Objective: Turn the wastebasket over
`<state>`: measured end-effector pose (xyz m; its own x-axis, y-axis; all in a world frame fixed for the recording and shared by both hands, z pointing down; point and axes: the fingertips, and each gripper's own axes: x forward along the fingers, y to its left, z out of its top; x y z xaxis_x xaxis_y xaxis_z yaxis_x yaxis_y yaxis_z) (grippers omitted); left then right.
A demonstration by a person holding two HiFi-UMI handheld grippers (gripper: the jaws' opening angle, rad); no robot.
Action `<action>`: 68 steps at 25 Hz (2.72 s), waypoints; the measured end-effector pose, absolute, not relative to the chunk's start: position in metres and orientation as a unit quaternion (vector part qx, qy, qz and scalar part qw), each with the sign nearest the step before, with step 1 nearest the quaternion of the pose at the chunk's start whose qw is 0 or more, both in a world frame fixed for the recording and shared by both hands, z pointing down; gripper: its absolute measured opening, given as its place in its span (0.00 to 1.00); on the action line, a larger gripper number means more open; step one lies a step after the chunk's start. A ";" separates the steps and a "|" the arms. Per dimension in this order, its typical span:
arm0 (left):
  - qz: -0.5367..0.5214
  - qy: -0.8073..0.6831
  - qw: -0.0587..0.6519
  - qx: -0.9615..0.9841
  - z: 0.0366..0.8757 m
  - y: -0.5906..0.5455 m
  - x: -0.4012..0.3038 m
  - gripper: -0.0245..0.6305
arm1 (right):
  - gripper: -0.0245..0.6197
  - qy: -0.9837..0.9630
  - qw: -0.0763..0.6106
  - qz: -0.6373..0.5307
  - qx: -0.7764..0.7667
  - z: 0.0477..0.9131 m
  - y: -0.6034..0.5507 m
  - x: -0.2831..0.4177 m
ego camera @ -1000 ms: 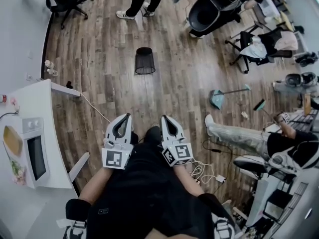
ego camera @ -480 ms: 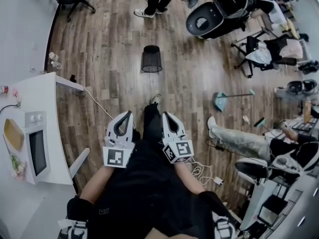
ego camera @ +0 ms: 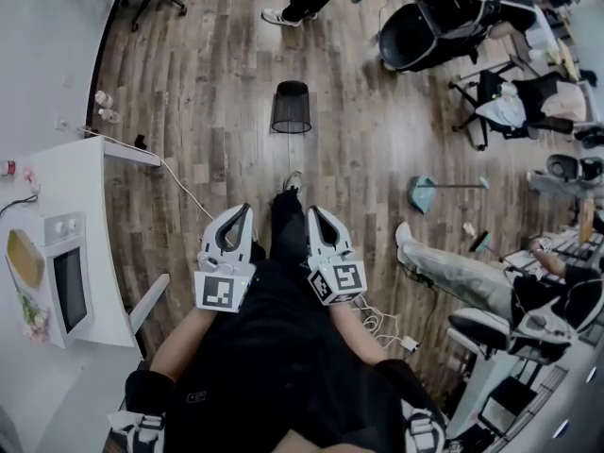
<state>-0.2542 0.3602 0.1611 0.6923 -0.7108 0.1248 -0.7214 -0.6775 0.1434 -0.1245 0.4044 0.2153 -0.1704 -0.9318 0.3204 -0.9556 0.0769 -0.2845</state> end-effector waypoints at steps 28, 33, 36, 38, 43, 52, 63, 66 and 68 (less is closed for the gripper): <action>0.081 -0.444 0.107 0.886 0.179 0.180 -0.060 0.09 | 0.09 -0.772 0.047 0.236 0.589 0.259 0.189 0.079; 0.084 -0.442 0.110 0.887 0.187 0.158 -0.049 0.09 | 0.09 -0.774 0.066 0.233 0.585 0.279 0.164 0.090; 0.086 -0.439 0.114 0.887 0.197 0.142 -0.045 0.09 | 0.09 -0.769 0.081 0.236 0.588 0.293 0.148 0.095; 0.086 -0.438 0.117 0.887 0.203 0.130 -0.045 0.09 | 0.09 -0.767 0.090 0.238 0.590 0.302 0.137 0.097; 0.093 -0.433 0.118 0.889 0.219 0.098 -0.043 0.09 | 0.09 -0.768 0.105 0.238 0.585 0.331 0.107 0.097; 0.105 -0.431 0.134 0.886 0.255 0.043 -0.046 0.09 | 0.09 -0.771 0.158 0.255 0.561 0.400 0.061 0.089; 0.108 -0.429 0.162 0.882 0.305 0.003 -0.054 0.09 | 0.09 -0.767 0.247 0.287 0.518 0.511 0.035 0.075; 0.107 -0.433 0.167 0.879 0.320 -0.007 -0.059 0.09 | 0.10 -0.761 0.259 0.296 0.515 0.546 0.029 0.071; 0.103 -0.440 0.176 0.875 0.330 -0.016 -0.061 0.09 | 0.10 -0.755 0.272 0.302 0.514 0.570 0.027 0.068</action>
